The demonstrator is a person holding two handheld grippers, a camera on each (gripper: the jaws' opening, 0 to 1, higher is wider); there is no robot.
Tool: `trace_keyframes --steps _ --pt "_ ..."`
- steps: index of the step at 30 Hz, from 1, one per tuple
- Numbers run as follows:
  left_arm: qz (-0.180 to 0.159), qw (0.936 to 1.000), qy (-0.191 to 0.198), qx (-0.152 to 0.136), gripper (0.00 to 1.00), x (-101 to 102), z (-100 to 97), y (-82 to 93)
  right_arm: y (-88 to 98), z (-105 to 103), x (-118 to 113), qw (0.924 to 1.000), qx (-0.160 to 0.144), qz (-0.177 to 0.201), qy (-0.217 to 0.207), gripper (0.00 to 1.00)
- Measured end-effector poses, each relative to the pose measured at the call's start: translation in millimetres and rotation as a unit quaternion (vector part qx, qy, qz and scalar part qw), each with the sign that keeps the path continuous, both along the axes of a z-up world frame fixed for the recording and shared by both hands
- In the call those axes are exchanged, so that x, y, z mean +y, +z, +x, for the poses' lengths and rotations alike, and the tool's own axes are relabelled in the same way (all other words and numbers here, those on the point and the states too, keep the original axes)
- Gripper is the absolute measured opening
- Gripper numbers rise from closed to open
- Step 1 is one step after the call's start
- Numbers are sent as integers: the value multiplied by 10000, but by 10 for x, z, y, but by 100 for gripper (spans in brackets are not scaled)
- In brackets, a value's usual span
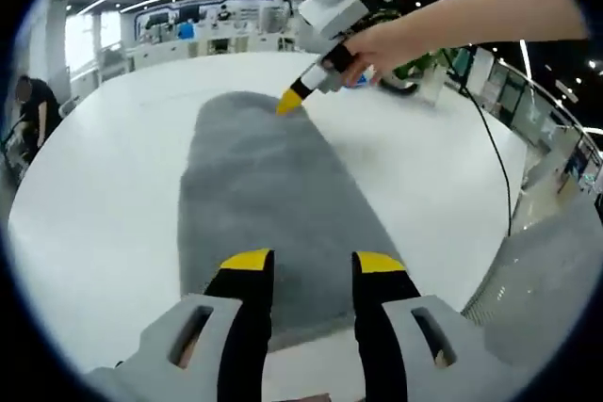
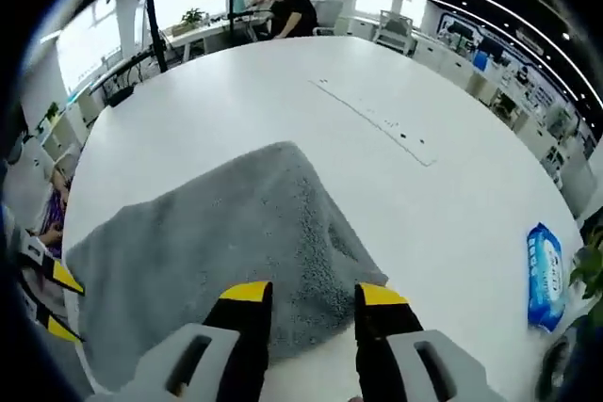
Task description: Open the folded towel by lifting each exposed corner and separating the folded layers until the towel lies flat within the target outline without major curled edges
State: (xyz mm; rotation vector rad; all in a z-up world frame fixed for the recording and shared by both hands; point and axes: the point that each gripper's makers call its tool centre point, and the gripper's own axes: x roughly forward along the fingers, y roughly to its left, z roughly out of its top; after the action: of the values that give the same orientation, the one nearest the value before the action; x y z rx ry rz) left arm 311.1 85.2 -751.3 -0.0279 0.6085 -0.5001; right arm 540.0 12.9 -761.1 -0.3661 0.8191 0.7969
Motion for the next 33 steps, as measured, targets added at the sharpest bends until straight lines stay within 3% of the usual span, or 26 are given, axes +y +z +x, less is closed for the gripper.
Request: trace_keyframes --steps 4,5,8,11,15,18,26,33 --pt "-138 9998 -31 -134 32 123 -42 235 265 -139 90 9989 -356 313 -62 32" --pt "-166 9995 7 -250 32 197 -38 319 405 -372 187 9978 -421 484 -183 31" --pt "-300 9988 161 -362 32 404 -43 472 586 -613 359 9945 -609 826 -208 31" --pt "-360 9986 205 -324 32 609 -75 518 729 -982 592 9918 -785 1006 -106 31" --pt "-328 9983 340 -328 32 891 -133 498 790 -1300 854 9891 -972 1104 50 31" --pt "-376 9972 546 -343 32 1086 -161 477 781 -1522 1047 9877 -958 1234 80 30" --pt "-708 9916 1021 -350 31 1495 -273 429 750 -1854 1436 9822 -1299 1335 246 28" --pt "-814 9866 1376 -315 31 1733 -394 331 460 -2141 1627 9868 -971 1254 336 31"
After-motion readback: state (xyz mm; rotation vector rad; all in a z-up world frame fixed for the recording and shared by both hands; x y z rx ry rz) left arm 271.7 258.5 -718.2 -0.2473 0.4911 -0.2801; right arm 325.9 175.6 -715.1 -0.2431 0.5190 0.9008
